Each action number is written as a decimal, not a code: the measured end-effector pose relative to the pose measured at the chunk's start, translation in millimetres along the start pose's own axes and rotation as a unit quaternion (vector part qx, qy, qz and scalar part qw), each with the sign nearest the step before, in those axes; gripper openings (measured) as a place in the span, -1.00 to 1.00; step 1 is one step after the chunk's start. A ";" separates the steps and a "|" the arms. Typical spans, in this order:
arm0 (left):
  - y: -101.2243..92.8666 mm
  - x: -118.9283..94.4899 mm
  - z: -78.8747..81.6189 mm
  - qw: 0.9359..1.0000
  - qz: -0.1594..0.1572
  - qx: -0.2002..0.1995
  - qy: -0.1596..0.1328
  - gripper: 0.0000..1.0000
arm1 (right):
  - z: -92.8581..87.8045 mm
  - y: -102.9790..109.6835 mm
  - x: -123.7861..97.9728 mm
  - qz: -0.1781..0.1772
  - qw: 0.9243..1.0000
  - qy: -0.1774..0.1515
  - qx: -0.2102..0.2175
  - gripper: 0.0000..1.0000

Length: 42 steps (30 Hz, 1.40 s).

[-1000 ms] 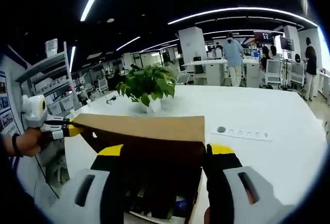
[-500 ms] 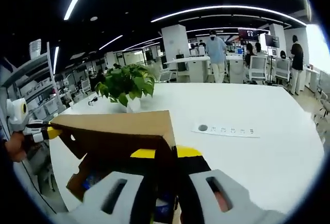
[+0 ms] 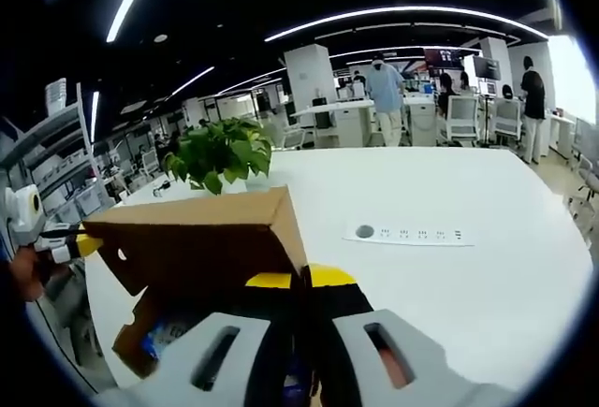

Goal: Operate the shoe box by opening the lid, removing the specified soft item, and placing it in the target area until the item is outside and the box remains undamaged.

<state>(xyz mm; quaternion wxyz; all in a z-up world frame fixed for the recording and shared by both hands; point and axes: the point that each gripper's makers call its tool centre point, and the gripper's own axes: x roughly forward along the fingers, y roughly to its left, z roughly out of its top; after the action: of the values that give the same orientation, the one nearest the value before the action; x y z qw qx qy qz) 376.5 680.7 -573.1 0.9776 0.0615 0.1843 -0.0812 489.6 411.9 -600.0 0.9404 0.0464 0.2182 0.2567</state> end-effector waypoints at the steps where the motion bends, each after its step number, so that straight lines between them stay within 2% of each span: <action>1: 0.4 2.3 -2.7 1.000 -0.001 0.002 0.003 -0.87 | -1.9 -0.7 1.8 0.000 1.000 0.003 0.002 -0.97; 16: 1.3 21.7 -39.6 0.999 -0.010 -0.011 0.047 -0.89 | -30.5 -14.5 24.2 -0.012 0.999 0.049 0.012 -0.95; 27: 0.7 33.5 -63.6 0.996 -0.018 -0.034 0.075 -0.90 | -61.3 -19.2 33.1 -0.018 0.996 0.088 0.022 -0.96; 34: 1.4 39.6 -70.4 0.996 -0.019 -0.036 0.085 -0.90 | -65.7 -23.6 40.1 -0.017 0.995 0.096 0.038 -0.93; 42: 8.9 50.8 -65.2 0.995 -0.013 -0.036 0.088 -0.90 | -64.4 -23.2 47.1 -0.016 0.995 0.094 0.039 -0.94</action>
<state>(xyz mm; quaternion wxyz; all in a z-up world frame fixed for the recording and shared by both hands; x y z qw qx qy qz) 402.0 692.2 -651.4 0.9580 0.0306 0.2732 -0.0817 508.7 413.9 -680.8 0.9171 0.0554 0.3165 0.2361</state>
